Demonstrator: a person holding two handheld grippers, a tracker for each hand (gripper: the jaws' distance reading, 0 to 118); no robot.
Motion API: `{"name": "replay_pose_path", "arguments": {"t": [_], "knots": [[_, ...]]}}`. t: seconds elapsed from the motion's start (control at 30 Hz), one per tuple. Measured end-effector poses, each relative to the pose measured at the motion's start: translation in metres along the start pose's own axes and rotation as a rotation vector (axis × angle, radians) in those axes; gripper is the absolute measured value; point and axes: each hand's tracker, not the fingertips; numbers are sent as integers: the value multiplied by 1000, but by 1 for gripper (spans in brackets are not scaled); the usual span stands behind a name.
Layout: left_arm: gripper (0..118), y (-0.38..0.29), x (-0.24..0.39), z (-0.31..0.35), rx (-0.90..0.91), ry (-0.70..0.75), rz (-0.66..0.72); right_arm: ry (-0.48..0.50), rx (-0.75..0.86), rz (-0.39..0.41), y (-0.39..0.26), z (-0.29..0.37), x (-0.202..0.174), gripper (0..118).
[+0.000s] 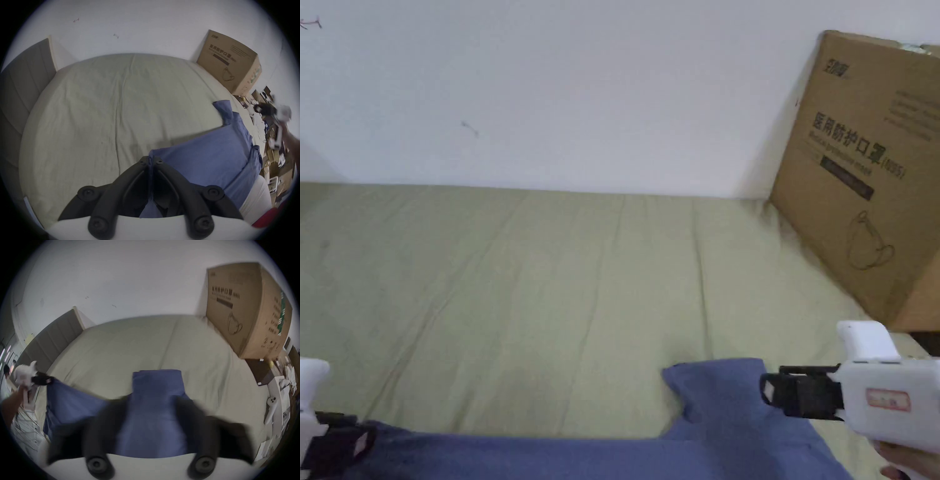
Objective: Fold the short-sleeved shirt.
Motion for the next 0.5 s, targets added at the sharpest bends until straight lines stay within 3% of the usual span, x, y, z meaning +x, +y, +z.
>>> {"name": "replay_pose_path", "arguments": {"t": [0.03, 0.07, 0.13, 0.23, 0.3, 0.4, 0.5], "knots": [[3, 0, 4, 4, 3, 2, -21, -33, -58, -15, 9, -17, 11, 103], [3, -1, 8, 6, -7, 3, -32, -32, -77, -40, 14, -28, 21, 118], [3, -2, 14, 9, -22, 5, -54, -19, -95, -140, 20, -60, 38, 118], [3, -2, 20, 12, -25, 7, -57, -82, -226, -231, 20, -105, 58, 118], [3, -2, 17, 12, -32, 7, -34, -74, -287, -270, 16, -125, 65, 118], [3, -4, 13, 9, -39, -3, 3, -60, -416, -271, 8, -159, 69, 117], [3, -8, 13, 4, -54, 31, -1, -145, -436, -99, 5, -159, 50, 115]]}}
